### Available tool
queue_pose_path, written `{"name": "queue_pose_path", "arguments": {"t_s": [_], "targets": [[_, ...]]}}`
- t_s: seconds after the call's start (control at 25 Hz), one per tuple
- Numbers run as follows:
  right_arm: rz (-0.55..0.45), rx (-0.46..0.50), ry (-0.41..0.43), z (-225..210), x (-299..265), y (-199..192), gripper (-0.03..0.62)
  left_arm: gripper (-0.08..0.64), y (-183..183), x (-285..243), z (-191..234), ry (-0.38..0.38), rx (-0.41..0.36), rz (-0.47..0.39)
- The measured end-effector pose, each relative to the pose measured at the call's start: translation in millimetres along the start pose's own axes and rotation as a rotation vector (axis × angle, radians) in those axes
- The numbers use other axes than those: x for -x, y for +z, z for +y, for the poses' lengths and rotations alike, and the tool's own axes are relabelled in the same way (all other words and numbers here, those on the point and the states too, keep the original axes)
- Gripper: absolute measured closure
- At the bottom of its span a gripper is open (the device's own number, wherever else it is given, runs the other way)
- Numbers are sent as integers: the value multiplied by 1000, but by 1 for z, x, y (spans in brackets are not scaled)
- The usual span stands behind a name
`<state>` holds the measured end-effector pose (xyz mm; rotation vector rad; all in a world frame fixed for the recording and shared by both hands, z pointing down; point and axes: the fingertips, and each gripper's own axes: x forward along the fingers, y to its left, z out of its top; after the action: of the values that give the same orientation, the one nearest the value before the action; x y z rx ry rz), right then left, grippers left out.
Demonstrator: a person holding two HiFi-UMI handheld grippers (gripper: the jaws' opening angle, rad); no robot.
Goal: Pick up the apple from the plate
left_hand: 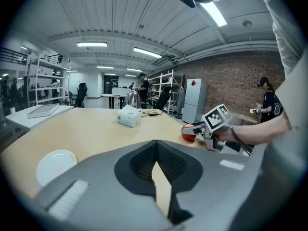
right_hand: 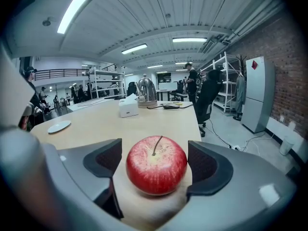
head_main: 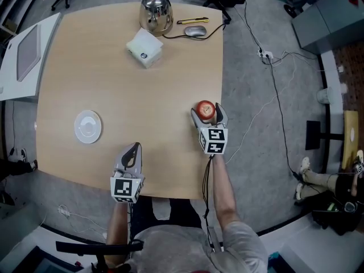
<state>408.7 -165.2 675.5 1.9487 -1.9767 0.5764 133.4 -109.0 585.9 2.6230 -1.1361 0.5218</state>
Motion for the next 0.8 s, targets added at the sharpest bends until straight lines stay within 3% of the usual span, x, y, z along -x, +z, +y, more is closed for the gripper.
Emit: {"name": "queue_pose_path", "arguments": {"t_s": [0.56,0.8], "targets": [[-45,29,-14,6,20,31,169,540,14,21,4,5,11,-45],[-77,47,-20,16,36,46,199,540,21,37,12,19,17,-69]]}}
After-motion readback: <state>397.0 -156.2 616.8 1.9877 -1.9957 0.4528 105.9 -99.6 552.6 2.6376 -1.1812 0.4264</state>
